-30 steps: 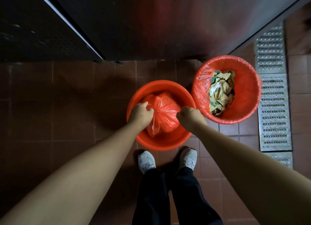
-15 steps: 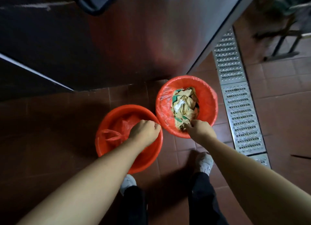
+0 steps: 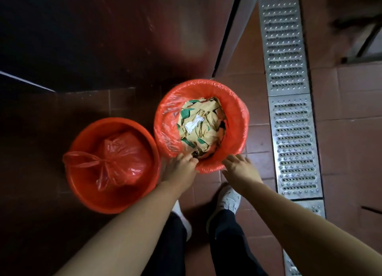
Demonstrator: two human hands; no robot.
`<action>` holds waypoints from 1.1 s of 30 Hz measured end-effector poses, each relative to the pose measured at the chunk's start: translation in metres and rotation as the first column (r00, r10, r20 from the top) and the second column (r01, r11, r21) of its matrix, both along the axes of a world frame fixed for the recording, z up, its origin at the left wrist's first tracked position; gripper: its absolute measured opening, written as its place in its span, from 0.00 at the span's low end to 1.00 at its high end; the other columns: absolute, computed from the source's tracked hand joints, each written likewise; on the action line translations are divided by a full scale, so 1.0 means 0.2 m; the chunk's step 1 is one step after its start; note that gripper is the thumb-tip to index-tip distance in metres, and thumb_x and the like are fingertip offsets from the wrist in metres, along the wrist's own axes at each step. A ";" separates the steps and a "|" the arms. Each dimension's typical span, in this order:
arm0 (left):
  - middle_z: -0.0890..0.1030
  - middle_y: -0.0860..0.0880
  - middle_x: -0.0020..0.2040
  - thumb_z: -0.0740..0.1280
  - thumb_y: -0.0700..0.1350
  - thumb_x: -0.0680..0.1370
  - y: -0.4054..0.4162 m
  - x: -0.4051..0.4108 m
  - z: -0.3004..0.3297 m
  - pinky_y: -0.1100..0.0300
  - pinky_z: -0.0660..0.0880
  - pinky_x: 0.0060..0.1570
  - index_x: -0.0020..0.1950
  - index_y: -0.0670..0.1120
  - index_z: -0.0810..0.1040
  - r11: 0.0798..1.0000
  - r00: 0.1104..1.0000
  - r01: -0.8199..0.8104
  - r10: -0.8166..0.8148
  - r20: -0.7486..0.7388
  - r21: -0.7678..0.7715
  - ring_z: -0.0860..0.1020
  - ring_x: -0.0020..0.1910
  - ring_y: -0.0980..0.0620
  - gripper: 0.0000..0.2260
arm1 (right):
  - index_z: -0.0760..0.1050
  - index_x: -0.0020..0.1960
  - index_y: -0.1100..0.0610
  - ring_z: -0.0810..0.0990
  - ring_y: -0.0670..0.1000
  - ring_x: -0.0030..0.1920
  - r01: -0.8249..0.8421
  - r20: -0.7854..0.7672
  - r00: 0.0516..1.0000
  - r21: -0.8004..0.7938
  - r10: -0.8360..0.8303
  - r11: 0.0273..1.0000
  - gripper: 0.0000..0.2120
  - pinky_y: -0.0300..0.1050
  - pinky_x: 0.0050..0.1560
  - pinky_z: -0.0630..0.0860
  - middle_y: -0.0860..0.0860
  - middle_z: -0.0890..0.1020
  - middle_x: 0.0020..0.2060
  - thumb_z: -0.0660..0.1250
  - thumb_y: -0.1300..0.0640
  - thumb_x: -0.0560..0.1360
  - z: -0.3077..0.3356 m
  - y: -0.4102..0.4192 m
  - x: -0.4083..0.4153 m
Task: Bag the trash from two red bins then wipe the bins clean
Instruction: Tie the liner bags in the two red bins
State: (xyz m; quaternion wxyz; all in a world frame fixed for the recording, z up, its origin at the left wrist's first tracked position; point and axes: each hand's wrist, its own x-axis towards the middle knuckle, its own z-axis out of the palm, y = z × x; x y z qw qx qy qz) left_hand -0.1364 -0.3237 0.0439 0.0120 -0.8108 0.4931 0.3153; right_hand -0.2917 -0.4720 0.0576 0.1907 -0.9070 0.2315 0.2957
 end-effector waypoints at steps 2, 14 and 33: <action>0.75 0.53 0.60 0.67 0.50 0.76 0.00 -0.09 -0.11 0.50 0.70 0.57 0.63 0.52 0.74 0.995 0.995 0.094 -0.095 0.040 0.012 0.70 0.60 0.47 0.16 | 0.72 0.68 0.50 0.68 0.56 0.66 -0.077 -0.003 0.997 0.008 0.077 0.997 0.16 0.51 0.64 0.66 0.49 0.73 0.65 0.62 0.51 0.81 -0.12 -0.01 -0.04; 0.78 0.51 0.40 0.72 0.43 0.71 0.05 -0.15 -0.37 0.51 0.73 0.43 0.41 0.48 0.81 0.938 0.997 0.079 -0.065 0.051 -0.337 0.78 0.43 0.46 0.02 | 0.80 0.40 0.56 0.76 0.56 0.43 -0.246 0.274 0.924 -0.104 0.266 0.964 0.07 0.52 0.43 0.73 0.49 0.80 0.39 0.72 0.66 0.65 -0.33 -0.11 -0.06; 0.79 0.45 0.50 0.68 0.44 0.78 -0.16 0.00 -0.38 0.48 0.74 0.46 0.51 0.44 0.80 0.918 0.994 -0.089 0.107 0.027 -0.387 0.75 0.49 0.42 0.06 | 0.81 0.55 0.58 0.76 0.58 0.45 -0.185 0.507 0.822 -0.194 0.260 0.963 0.13 0.53 0.45 0.70 0.54 0.81 0.48 0.69 0.50 0.76 -0.41 -0.17 0.04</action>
